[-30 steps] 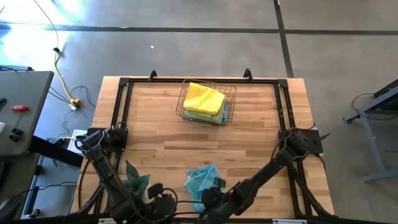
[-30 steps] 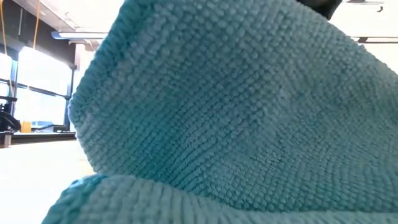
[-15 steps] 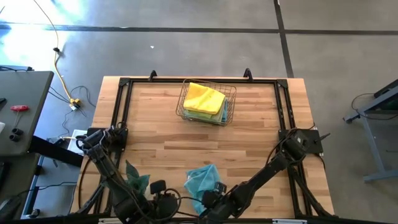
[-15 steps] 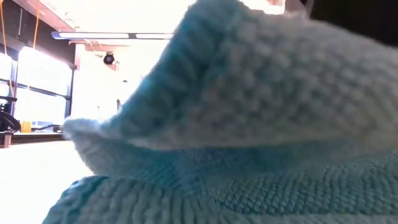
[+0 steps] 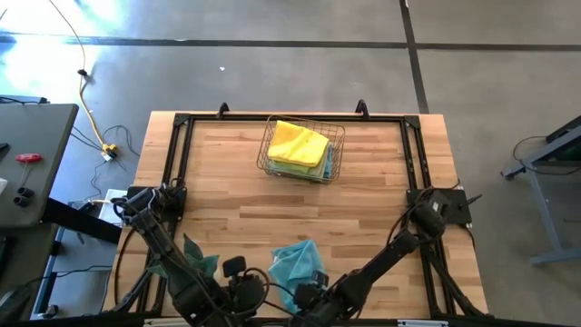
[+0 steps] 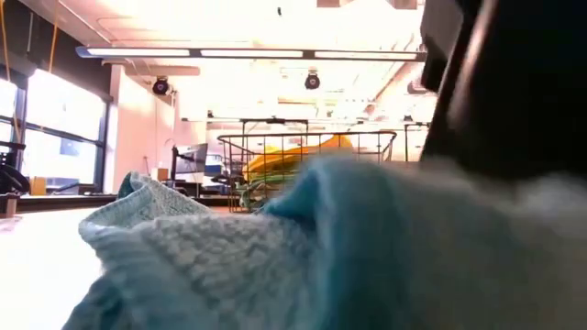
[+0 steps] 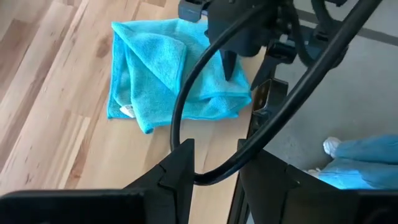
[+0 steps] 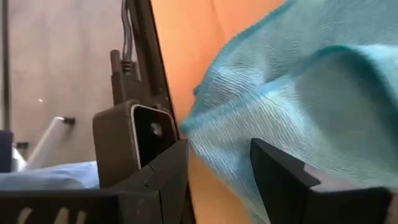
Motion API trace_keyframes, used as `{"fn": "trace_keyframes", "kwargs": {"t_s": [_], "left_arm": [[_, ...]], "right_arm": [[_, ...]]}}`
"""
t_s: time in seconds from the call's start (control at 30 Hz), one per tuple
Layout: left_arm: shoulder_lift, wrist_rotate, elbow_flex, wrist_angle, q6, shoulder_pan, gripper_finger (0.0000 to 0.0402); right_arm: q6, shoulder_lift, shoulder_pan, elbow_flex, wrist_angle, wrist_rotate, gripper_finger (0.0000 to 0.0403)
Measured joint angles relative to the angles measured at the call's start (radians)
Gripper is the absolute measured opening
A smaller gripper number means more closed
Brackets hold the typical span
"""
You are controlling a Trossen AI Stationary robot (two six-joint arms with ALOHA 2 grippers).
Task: Fold microfiber towels
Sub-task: Fold the blue towel
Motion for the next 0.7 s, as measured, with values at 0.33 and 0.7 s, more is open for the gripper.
{"fn": "trace_keyframes", "kwargs": {"t_s": [0.33,0.7], "left_arm": [[0.003,-0.177,-0.085,0.098,-0.053,-0.006,0.0110],[0.012,-0.284,-0.370,0.610,0.238,0.053,0.0110]], "right_arm": [[0.071,-0.184,0.056,0.000,-0.325,0.144,0.0167],[0.229,-0.207,0.149,0.000,-0.470,0.268,0.0167]]}}
